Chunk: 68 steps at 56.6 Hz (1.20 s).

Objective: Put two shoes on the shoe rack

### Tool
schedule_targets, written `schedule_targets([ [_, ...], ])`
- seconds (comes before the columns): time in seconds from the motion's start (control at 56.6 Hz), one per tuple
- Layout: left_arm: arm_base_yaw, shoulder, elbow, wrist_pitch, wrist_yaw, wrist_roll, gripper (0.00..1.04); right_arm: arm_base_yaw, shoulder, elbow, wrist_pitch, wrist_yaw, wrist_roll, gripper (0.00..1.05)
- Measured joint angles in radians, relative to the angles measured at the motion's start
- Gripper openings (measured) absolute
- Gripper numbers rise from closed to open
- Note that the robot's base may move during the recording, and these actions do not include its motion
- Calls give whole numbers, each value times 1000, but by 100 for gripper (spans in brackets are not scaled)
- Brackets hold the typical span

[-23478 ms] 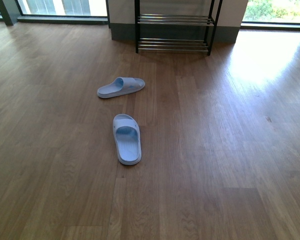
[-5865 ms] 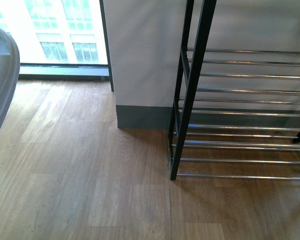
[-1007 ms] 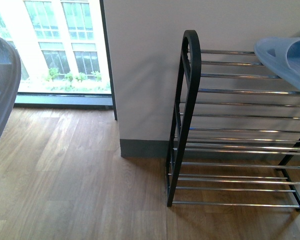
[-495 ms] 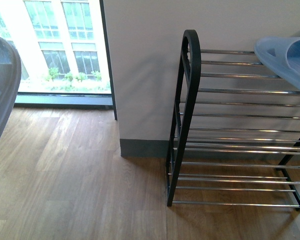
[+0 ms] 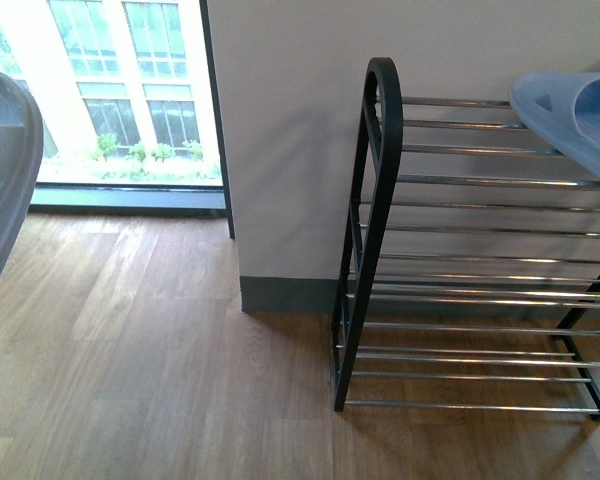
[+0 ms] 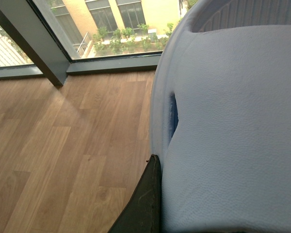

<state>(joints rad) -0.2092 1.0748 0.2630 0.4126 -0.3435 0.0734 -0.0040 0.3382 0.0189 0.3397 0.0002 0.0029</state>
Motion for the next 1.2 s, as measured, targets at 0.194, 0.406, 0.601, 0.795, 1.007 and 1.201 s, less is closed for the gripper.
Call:
schedule_targets([
  [0.194, 0, 0, 0, 0, 0, 0, 2, 0, -92, 0, -90, 0, 0, 1],
  [0.406, 0, 0, 0, 0, 0, 0, 2, 0, -156, 0, -156, 0, 0, 1],
  [0.601, 0, 0, 0, 0, 2, 0, 2, 0, -329, 0, -336, 0, 0, 1],
  [0.795, 0, 0, 0, 0, 1, 0, 2, 0, -332, 0, -336, 0, 0, 13],
  [1.007, 0, 0, 0, 0, 0, 0, 2, 0, -333, 0, -336, 0, 0, 52],
  [1.201, 2, 0, 0, 0, -4, 0, 2, 0, -333, 0, -336, -3, 0, 83],
])
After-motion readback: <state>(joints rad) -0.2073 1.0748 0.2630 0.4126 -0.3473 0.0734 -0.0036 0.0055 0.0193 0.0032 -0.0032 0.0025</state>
